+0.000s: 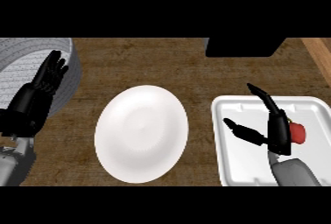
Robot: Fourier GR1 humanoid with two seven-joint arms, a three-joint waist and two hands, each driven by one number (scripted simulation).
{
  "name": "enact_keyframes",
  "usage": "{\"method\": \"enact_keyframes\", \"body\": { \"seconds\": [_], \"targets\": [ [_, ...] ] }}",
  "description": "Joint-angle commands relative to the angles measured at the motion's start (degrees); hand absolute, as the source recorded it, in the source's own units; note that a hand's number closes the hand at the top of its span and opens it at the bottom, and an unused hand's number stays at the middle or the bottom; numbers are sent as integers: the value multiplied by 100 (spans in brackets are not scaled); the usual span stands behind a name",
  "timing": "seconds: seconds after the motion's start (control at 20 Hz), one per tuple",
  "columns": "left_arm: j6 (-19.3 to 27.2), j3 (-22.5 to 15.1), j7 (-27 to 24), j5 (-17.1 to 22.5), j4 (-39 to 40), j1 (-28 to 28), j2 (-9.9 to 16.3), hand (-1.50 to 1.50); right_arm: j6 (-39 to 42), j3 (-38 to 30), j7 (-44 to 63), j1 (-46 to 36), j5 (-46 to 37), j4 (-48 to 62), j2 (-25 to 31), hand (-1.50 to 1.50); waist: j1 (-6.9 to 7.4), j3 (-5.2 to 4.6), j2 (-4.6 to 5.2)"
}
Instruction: Pick the bell pepper from the tray and place it in the plate
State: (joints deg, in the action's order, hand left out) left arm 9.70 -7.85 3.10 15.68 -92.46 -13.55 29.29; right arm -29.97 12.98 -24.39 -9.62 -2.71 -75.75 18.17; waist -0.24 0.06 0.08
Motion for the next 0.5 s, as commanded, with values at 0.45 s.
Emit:
{"method": "enact_keyframes", "body": {
  "seconds": [0.45],
  "targets": [
    [-64,157,225,-154,-5,-102,-103,0,229,6,3260,654,-1693,-1766,1935,-150,-108,-48,-72]
  ]
}}
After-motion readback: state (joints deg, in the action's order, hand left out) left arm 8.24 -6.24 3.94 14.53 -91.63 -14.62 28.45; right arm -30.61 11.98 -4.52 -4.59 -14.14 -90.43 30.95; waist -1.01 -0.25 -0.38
